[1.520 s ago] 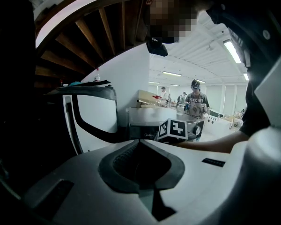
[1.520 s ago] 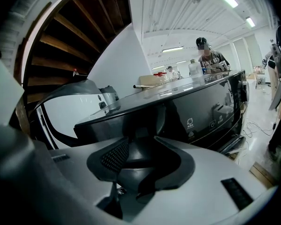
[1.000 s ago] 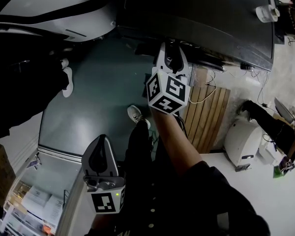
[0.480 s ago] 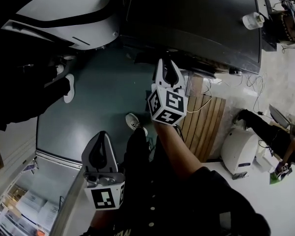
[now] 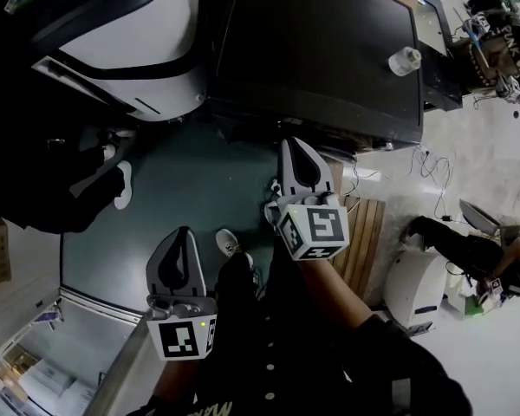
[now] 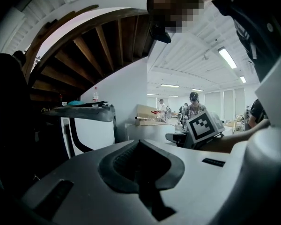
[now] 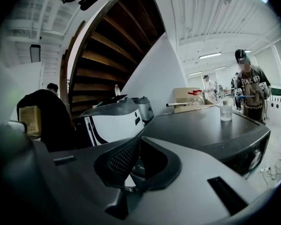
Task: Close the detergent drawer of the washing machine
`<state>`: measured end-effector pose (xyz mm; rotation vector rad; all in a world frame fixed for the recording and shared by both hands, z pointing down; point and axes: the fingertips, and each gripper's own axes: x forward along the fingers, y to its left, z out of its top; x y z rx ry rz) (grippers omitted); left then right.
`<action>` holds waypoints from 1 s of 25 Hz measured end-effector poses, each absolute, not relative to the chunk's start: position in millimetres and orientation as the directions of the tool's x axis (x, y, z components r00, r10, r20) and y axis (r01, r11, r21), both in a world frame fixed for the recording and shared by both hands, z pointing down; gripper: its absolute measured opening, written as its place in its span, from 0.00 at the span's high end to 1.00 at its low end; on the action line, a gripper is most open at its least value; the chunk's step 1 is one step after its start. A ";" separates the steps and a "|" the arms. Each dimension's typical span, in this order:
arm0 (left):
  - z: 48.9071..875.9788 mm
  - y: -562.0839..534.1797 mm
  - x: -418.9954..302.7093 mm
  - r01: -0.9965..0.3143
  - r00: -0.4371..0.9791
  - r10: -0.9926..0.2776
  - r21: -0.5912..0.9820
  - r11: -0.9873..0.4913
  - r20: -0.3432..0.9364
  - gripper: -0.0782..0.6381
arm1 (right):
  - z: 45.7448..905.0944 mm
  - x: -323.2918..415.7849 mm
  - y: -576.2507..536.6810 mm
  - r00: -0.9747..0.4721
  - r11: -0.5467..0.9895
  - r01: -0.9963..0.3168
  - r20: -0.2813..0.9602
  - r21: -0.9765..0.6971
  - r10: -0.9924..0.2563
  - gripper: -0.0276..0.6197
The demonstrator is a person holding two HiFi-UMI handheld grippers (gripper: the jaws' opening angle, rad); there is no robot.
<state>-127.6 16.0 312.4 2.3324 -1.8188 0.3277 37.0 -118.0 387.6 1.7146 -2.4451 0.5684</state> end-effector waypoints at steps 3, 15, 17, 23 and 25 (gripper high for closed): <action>299.5 12.6 -122.3 -0.967 0.244 -0.938 -0.012 -0.254 0.246 0.87 | 358.5 54.1 -106.9 -0.382 0.327 -0.917 0.260 -0.230 -0.887 0.90; 246.6 -0.5 -115.0 -0.963 0.259 -0.954 -0.036 -0.267 0.148 0.87 | 268.8 109.9 -63.4 -0.422 0.410 -0.906 0.154 -0.104 -0.893 0.90; 239.2 0.2 -114.8 -0.964 0.256 -0.957 -0.041 -0.264 0.133 0.87 | 258.6 117.7 -60.9 -0.420 0.410 -0.907 0.147 -0.092 -0.896 0.90; 221.9 3.2 -117.2 -0.967 0.244 -0.964 -0.048 -0.250 0.105 0.87 | 228.1 138.0 -55.9 -0.394 0.387 -0.918 0.093 -0.082 -0.915 0.91; 213.8 2.0 -119.7 -0.968 0.238 -0.967 -0.055 -0.243 0.089 0.87 | 214.0 143.6 -55.8 -0.381 0.375 -0.922 0.054 -0.095 -0.923 0.91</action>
